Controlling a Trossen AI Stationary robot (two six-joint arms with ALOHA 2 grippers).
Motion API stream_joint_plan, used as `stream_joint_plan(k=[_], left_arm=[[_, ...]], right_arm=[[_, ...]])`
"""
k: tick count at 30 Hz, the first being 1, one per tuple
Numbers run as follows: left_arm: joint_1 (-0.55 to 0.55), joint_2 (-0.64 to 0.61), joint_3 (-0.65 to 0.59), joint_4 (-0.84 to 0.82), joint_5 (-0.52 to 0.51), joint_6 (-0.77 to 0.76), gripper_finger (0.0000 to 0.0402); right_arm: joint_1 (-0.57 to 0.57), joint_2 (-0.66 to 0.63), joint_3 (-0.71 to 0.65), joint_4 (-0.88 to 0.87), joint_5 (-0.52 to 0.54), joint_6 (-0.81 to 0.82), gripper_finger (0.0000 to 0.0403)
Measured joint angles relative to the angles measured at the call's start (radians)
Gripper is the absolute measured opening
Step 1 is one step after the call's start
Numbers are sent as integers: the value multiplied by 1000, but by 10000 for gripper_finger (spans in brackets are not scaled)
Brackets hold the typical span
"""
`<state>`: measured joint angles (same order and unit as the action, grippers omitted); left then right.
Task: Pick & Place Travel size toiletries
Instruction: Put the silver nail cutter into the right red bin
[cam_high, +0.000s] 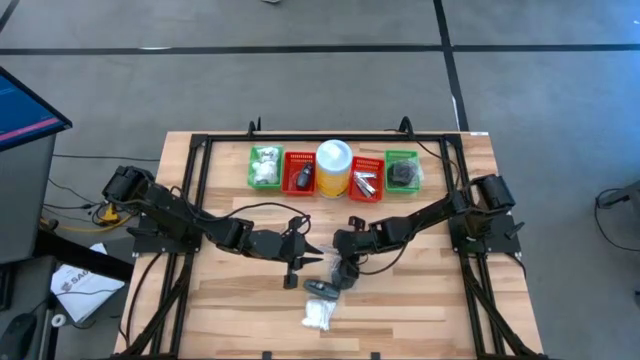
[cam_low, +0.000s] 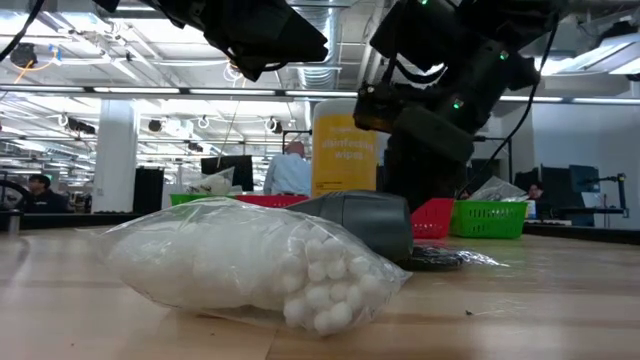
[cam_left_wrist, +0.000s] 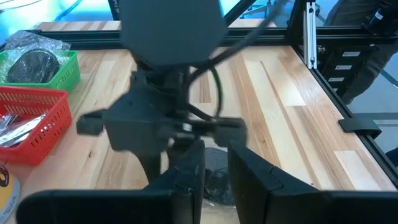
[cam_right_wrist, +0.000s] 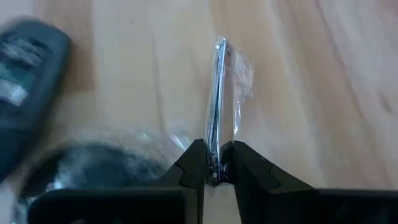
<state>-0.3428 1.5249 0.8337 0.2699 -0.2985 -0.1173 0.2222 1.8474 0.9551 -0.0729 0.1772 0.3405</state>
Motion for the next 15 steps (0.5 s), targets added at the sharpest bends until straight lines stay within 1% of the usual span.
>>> stream_joint_plan(k=[4,15], left_arm=[[0,0,0,0,0,0,60],[0,0,0,1,0,0,60]], right_arm=[[-4,-36,1,-26,14,0,45],[-9,-166,1,-198,135,0,45]])
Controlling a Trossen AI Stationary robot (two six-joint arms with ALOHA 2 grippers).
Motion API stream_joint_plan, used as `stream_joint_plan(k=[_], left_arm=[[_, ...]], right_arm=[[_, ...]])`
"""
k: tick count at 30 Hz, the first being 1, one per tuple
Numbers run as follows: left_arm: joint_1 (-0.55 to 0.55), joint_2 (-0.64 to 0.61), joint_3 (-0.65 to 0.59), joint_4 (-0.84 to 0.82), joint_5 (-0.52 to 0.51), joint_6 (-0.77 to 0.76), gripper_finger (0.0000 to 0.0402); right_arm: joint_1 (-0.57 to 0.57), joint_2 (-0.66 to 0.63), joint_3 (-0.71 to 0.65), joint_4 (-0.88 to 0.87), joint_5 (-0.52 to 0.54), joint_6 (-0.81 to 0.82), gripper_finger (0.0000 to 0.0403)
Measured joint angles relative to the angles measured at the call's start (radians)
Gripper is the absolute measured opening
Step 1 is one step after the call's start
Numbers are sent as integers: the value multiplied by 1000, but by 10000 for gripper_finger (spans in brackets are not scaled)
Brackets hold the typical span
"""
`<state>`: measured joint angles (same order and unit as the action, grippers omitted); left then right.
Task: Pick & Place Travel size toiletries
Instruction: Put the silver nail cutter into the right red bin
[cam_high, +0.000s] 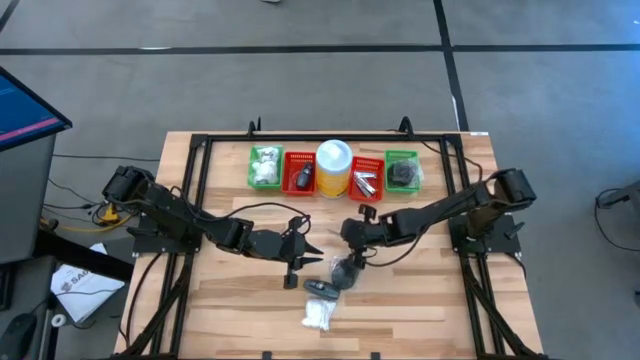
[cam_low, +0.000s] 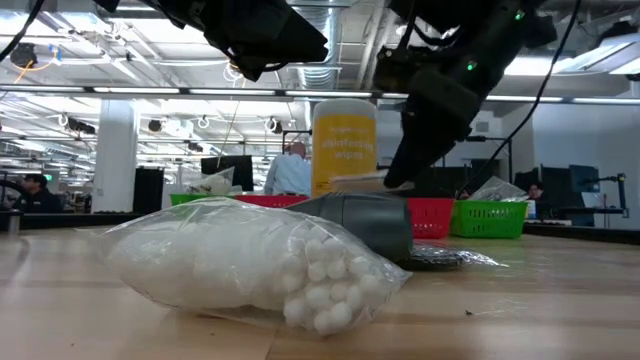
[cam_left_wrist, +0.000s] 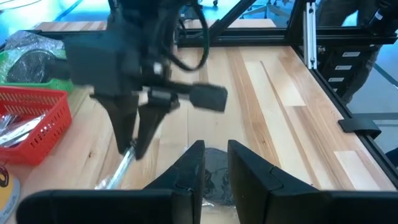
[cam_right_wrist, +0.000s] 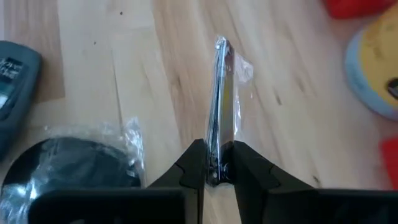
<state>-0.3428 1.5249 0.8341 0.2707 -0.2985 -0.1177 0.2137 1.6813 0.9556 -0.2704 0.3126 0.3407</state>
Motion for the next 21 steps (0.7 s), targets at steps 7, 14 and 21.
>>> stream_joint_plan(k=[7,14,21], left_arm=[[0,0,0,0,0,0,60],[0,0,0,-1,0,0,60],[0,0,0,-1,0,0,60]], right_arm=[[-49,-77,0,-109,21,15,45],[-128,-130,1,-216,29,43,45],[-219,-140,1,-281,30,41,45]])
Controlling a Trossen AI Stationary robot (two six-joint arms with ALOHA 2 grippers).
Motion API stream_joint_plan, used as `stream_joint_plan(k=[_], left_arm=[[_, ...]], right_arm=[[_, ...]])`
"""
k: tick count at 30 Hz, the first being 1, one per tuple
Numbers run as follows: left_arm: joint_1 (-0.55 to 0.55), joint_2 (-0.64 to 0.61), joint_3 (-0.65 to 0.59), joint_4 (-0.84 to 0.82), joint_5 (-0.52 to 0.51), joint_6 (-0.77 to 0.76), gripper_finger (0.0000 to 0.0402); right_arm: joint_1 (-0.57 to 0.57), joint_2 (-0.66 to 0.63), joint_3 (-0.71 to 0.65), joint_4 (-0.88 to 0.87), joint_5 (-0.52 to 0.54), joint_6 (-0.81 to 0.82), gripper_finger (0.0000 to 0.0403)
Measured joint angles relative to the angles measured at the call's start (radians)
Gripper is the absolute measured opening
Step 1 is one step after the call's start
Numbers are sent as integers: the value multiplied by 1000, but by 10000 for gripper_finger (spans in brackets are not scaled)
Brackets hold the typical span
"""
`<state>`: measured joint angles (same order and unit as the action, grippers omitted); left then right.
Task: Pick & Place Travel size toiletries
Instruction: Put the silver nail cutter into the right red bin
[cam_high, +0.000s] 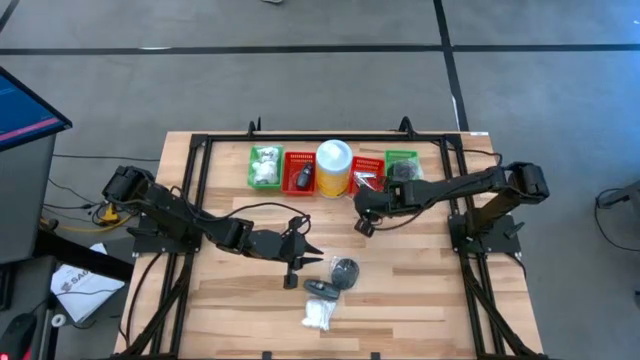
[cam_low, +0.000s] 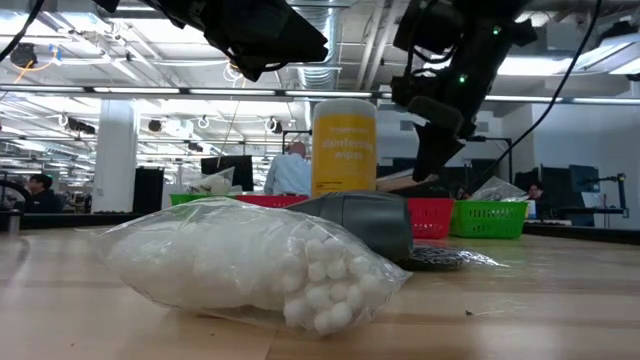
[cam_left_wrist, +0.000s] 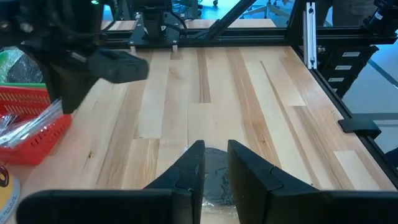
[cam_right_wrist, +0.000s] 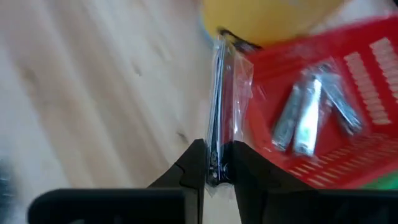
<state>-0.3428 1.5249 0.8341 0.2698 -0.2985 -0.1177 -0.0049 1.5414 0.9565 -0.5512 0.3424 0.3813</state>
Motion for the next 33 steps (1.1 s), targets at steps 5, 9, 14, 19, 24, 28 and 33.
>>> stream_joint_plan(k=[5,9,14,19,24,28,33], left_arm=[[0,0,0,0,0,0,60],[0,0,0,0,0,0,60],[0,0,0,0,0,0,60],[0,0,0,0,0,0,60],[0,0,0,0,0,0,60],[0,0,0,0,0,0,60],[0,0,0,0,0,0,60]], right_arm=[[-67,0,0,-20,0,-15,45],[-122,0,0,-25,0,-37,45],[-188,0,0,-24,0,-57,45],[-244,0,0,-24,-1,-67,48],[-284,0,0,-20,-2,-85,51],[-301,0,0,-20,-2,-94,52],[-308,1,0,-20,-3,-95,66]])
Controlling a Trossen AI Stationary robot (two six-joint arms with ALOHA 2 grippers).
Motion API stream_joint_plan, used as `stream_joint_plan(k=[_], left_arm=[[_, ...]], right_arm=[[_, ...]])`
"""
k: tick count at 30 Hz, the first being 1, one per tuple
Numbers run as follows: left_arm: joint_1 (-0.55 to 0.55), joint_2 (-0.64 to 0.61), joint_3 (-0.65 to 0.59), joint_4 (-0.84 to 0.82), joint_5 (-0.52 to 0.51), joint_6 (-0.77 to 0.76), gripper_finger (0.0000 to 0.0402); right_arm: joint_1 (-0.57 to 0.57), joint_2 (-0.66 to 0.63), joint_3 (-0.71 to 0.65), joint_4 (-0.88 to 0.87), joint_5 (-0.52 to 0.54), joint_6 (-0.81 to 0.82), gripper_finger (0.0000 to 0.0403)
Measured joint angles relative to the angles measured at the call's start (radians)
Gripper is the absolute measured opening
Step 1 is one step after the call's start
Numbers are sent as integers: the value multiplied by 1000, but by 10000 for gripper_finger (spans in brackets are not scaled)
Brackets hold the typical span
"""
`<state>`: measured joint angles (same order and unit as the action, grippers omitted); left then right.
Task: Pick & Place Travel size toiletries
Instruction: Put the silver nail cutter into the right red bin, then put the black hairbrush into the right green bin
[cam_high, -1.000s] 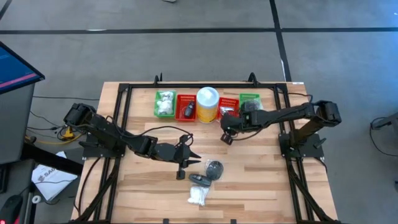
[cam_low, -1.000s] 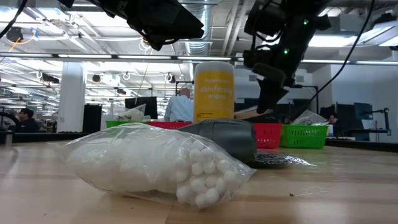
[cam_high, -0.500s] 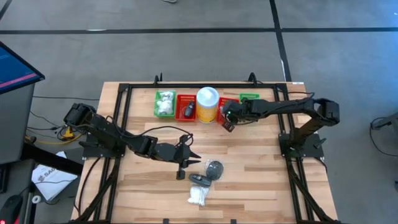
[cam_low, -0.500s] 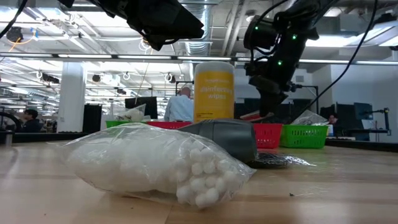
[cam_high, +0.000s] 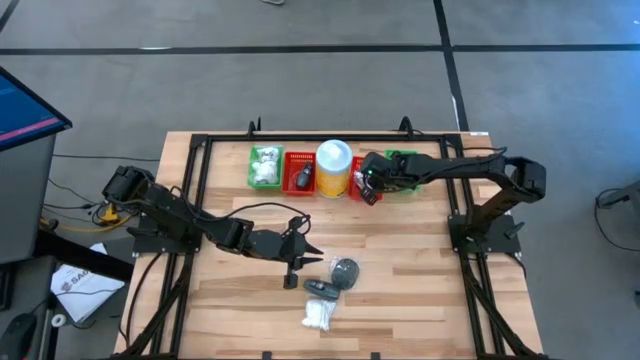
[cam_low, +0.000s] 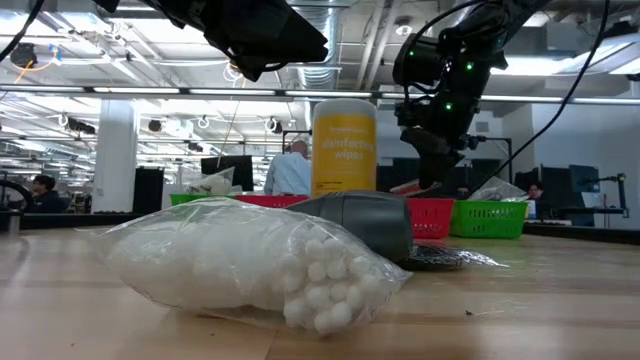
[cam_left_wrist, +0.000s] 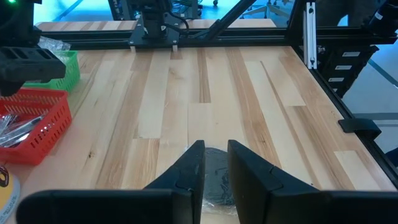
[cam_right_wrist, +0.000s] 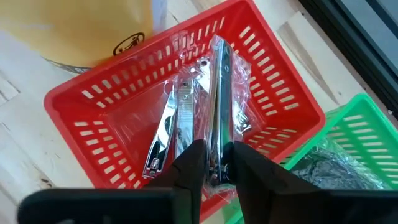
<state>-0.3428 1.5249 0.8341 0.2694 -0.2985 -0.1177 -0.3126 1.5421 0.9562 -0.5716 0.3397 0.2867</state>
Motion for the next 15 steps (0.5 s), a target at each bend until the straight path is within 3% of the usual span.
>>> stream_joint_plan(k=[15], left_arm=[[0,0,0,0,0,0,60]], right_arm=[[11,0,0,4,-3,-35,137]])
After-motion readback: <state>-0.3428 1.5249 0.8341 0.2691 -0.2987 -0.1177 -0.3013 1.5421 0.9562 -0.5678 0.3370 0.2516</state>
